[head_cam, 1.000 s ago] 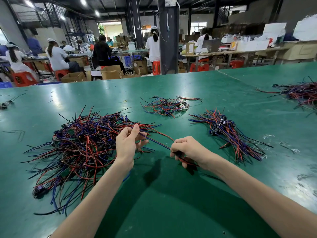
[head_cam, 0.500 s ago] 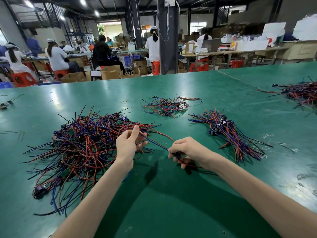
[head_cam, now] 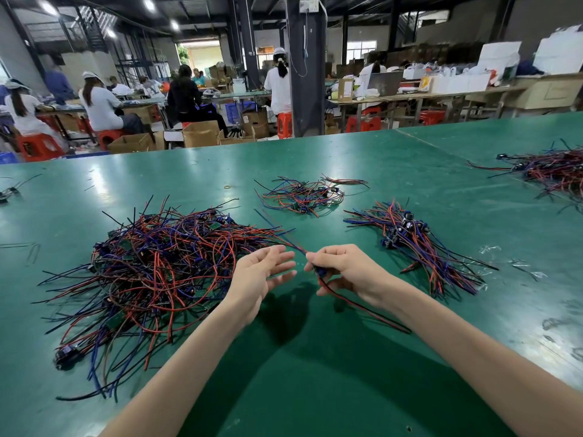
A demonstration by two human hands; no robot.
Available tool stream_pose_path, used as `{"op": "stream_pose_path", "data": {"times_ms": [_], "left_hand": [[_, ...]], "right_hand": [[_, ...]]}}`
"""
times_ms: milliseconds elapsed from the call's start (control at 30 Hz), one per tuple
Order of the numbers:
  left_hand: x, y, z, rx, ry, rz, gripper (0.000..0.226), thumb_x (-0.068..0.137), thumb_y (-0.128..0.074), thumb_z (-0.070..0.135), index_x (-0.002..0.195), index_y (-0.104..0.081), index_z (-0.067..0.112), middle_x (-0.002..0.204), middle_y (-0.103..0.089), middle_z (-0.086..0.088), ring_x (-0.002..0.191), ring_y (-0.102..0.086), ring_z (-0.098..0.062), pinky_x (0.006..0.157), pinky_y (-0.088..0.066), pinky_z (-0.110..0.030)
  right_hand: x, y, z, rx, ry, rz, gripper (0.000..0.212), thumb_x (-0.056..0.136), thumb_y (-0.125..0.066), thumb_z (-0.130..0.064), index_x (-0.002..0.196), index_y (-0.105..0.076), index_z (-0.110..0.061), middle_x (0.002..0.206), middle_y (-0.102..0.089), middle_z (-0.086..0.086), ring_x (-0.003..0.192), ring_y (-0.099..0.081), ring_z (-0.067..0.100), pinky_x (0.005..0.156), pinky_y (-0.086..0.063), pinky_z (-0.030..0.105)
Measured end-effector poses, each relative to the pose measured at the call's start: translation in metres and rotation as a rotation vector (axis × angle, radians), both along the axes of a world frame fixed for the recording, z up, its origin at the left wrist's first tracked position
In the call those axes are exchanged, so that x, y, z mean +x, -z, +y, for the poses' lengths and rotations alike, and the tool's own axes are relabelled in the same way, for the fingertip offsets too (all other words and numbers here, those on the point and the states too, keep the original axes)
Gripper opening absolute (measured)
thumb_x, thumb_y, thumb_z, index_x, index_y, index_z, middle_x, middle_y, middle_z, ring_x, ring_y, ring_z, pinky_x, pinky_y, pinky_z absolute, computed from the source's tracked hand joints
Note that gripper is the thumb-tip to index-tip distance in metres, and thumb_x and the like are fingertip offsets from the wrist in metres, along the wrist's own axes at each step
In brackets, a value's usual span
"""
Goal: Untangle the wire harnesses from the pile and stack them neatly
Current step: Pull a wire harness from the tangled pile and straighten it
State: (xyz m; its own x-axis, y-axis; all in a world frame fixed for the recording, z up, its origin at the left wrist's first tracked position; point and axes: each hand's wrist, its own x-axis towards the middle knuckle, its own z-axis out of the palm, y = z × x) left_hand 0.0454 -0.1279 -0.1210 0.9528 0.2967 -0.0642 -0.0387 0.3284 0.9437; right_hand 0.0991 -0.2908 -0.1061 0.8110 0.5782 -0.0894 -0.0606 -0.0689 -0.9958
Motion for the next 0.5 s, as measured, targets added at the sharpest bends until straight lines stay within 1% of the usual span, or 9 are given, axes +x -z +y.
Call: {"op": "stream_pose_path", "data": {"times_ms": [67,133,200,267,367,433,500], "left_hand": [[-0.003,0.0,-0.005,0.032,0.068,0.034,0.016,0.096,-0.047,0.007,0.099,-0.061,0.0,0.098,-0.067,-0.017,0.077,-0.066,-0.02,0.065,-0.058,-0.025],[-0.006,0.002,-0.013,0.05,0.179,0.062,0.016,0.094,-0.049,0.001,0.103,-0.061,-0.003,0.093,-0.069,-0.016,0.072,-0.068,-0.018,0.067,-0.058,-0.026],[-0.01,0.003,-0.02,0.105,0.276,0.082,0.016,0.091,-0.051,-0.004,0.102,-0.062,-0.003,0.082,-0.071,-0.011,0.067,-0.068,-0.016,0.068,-0.058,-0.025],[-0.011,0.003,-0.025,0.141,0.309,0.091,0.016,0.089,-0.052,-0.006,0.1,-0.063,-0.002,0.079,-0.071,-0.009,0.065,-0.067,-0.016,0.069,-0.058,-0.026],[-0.011,0.004,-0.031,0.139,0.296,0.083,0.01,0.09,-0.057,0.0,0.096,-0.064,-0.001,0.078,-0.071,-0.009,0.064,-0.066,-0.015,0.069,-0.058,-0.026],[-0.012,0.005,-0.033,0.124,0.273,0.064,0.009,0.09,-0.058,0.005,0.093,-0.063,-0.002,0.075,-0.07,-0.008,0.062,-0.065,-0.013,0.065,-0.057,-0.025],[-0.013,0.005,-0.035,0.104,0.251,0.039,0.01,0.09,-0.059,0.009,0.09,-0.064,0.0,0.072,-0.069,-0.005,0.06,-0.063,-0.011,0.061,-0.056,-0.024]], "right_hand": [[0.002,0.001,0.001,0.099,-0.005,0.045,0.016,0.088,-0.063,-0.014,0.08,-0.065,0.0,0.06,-0.049,0.001,0.05,-0.052,0.008,0.057,-0.057,0.026],[0.003,0.001,0.001,0.206,-0.001,0.086,0.004,0.087,-0.061,-0.003,0.087,-0.063,0.001,0.067,-0.057,0.003,0.053,-0.06,0.008,0.059,-0.056,0.021],[0.005,0.002,0.0,0.26,0.015,0.098,0.009,0.085,-0.058,0.006,0.09,-0.062,0.0,0.073,-0.06,0.006,0.057,-0.065,0.01,0.06,-0.055,0.019],[0.008,0.002,-0.002,0.281,0.037,0.1,0.014,0.083,-0.059,0.01,0.09,-0.063,-0.001,0.073,-0.062,0.006,0.059,-0.066,0.013,0.061,-0.055,0.019],[0.011,0.003,-0.004,0.212,0.09,0.008,0.014,0.077,-0.067,0.003,0.086,-0.067,-0.008,0.067,-0.065,-0.003,0.06,-0.061,0.007,0.06,-0.05,0.015],[0.012,0.004,-0.004,0.137,0.102,-0.057,0.013,0.074,-0.073,-0.006,0.084,-0.068,-0.013,0.067,-0.067,-0.009,0.061,-0.058,0.001,0.058,-0.045,0.013],[0.01,0.005,-0.004,0.089,0.08,-0.066,0.019,0.069,-0.076,-0.019,0.085,-0.069,-0.016,0.069,-0.067,-0.01,0.062,-0.057,0.0,0.058,-0.042,0.015]]}}
